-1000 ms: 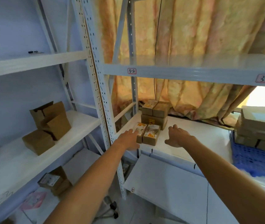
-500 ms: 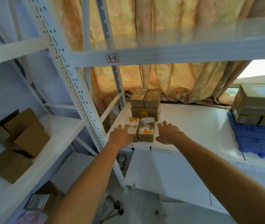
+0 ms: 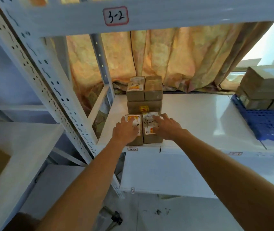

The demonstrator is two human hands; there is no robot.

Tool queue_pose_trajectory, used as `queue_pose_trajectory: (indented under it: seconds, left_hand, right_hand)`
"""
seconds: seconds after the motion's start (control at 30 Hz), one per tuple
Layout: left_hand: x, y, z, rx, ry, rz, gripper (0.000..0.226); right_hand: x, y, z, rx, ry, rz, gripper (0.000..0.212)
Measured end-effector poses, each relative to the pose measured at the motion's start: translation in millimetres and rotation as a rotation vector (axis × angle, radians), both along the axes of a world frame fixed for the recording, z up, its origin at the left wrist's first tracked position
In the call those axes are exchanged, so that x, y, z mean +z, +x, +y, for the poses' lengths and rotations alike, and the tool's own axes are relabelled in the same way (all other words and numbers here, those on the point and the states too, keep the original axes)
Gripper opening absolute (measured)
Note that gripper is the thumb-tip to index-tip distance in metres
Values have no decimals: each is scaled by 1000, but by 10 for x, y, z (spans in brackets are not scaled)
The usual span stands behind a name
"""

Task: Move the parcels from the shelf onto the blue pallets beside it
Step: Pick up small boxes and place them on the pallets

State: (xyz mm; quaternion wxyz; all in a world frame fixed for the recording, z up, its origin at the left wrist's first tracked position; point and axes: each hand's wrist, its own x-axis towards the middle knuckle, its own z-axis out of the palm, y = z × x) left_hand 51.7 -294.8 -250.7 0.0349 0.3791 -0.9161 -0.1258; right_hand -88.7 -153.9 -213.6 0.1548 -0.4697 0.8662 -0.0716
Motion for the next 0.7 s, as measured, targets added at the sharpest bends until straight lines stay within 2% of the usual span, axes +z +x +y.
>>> queue_pose_trajectory:
  seconds: [0.13,0.3,0.47,0.7]
  left_hand:
    - [-201,-36,-56,2,-7,112,50]
    - [-258,-30,-14,-61,-95,187,47]
    - [-209,23,21,-94,-84,142,51]
    - [-171,44,32,-66,-149,-25,60]
  right_hand:
    - [-160,12,-262,-22,-44,-8,57]
    - [-275,50,-391,-59,-34,-36,56]
    - [-232,102,-389,-115,-34,-76,64]
    - [-244,159,-483,-218,-34,-150,82]
